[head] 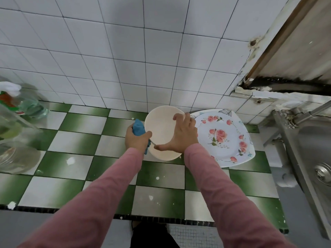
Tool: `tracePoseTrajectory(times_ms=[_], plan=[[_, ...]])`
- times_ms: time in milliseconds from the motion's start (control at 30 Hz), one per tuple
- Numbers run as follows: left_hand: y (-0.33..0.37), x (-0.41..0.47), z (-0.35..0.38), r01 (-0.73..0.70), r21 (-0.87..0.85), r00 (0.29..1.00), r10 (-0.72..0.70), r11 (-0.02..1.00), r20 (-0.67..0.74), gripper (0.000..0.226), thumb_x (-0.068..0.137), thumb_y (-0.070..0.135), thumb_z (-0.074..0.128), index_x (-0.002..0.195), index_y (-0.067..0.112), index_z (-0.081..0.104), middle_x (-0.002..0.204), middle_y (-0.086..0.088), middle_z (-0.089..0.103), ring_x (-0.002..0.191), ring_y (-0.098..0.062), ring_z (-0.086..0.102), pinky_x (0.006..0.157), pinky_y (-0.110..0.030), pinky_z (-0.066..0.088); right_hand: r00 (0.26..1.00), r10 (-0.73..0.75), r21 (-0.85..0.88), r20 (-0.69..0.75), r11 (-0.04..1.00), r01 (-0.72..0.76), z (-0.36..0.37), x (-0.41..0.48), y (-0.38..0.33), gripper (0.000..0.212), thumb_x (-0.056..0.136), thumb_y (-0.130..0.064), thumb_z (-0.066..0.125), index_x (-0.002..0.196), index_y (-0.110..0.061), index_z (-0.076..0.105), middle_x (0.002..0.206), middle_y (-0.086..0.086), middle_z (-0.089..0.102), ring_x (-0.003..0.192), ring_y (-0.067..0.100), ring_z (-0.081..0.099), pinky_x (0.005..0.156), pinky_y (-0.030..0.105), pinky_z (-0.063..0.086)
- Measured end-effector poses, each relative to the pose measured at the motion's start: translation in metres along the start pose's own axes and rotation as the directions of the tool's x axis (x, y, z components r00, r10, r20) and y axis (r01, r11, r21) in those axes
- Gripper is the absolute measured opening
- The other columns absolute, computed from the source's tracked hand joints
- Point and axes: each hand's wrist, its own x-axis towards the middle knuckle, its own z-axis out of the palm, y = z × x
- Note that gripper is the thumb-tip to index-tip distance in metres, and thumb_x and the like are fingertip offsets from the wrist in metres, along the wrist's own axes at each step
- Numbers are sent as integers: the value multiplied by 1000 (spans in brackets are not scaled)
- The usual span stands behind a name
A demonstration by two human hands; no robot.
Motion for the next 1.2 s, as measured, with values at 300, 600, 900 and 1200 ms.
tracePoseTrajectory(times_ms=[300,600,900,1200], plan=[[-3,6,3,-23,-19,999,24,1000,32,59,79,5,74,130,22,49,116,-3,55,97,-21,56,72,-33,51,852,255,706,457,479,-522,-9,1,44,59,99,-34,57,148,-15,31,132,7,52,110,29,58,82,38,59],[-14,12,8,-40,-54,995,45,998,88,65,76,23,83,130,21,49,119,0,58,104,-22,59,86,-40,55,817,269,778,510,261,-572,-9,-8,61,42,100,-5,35,140,-16,42,130,10,53,100,33,63,69,42,63],[-21,19,0,-15,-155,997,26,988,71,42,92,24,66,129,18,48,118,-7,56,94,-17,60,80,-37,56,853,424,863,304,258,-435,-16,-3,66,42,97,-4,33,129,-30,43,120,9,54,105,35,62,74,46,62],[-18,26,-4,-87,-144,988,104,986,114,43,89,26,70,127,15,52,119,-8,58,99,-18,60,75,-30,56,828,528,906,189,232,-355,-13,4,66,47,94,-5,35,135,-26,43,107,4,57,93,23,62,70,40,62]])
